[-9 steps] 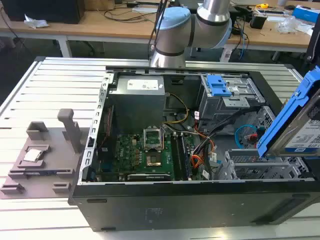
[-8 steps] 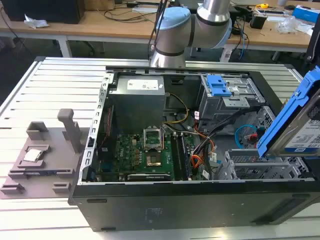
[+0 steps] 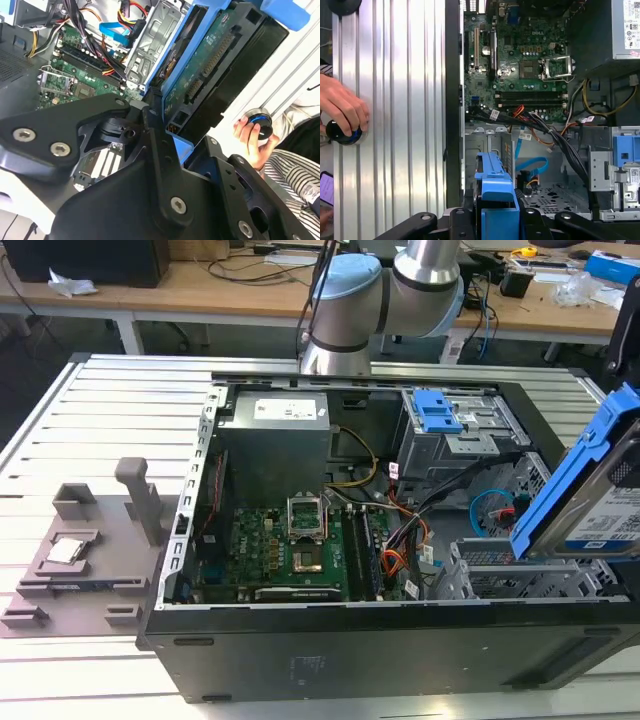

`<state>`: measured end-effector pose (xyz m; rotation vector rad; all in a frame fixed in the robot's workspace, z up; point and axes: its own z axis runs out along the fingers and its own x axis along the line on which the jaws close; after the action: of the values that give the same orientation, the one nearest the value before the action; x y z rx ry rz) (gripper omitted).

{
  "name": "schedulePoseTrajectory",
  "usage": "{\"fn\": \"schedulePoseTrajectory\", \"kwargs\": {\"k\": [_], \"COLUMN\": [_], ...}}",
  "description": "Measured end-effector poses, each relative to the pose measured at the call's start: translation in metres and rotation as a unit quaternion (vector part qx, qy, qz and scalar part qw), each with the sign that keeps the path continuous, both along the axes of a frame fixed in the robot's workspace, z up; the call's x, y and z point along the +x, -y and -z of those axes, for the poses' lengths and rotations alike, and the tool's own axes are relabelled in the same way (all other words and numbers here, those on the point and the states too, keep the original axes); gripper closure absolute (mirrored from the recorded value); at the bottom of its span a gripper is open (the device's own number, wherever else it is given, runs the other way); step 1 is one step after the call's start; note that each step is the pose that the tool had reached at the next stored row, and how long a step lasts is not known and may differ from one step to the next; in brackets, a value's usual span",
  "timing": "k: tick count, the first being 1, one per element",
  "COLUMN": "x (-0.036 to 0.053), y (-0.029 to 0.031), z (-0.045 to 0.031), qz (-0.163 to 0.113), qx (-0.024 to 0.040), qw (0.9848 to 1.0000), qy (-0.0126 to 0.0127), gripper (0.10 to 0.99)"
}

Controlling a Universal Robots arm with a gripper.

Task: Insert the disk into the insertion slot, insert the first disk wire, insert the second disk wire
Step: 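Insert the disk into the insertion slot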

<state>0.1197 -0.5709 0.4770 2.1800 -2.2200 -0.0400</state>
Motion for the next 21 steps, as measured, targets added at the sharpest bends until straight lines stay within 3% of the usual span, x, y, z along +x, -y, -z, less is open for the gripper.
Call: {"fn": "schedulePoseTrajectory", "kwargs": {"k": [16, 21], "x": [0.0000, -0.0002], "y": [-0.0001, -0.0090], "z": [0.0137, 0.0164], "qz": [0.000, 0.000], "qx": [0.0000, 0.0000], "qw": [1.0000, 1.0000], "qy": [0.0000, 0.0000], "gripper": [0.722, 0.722]}}
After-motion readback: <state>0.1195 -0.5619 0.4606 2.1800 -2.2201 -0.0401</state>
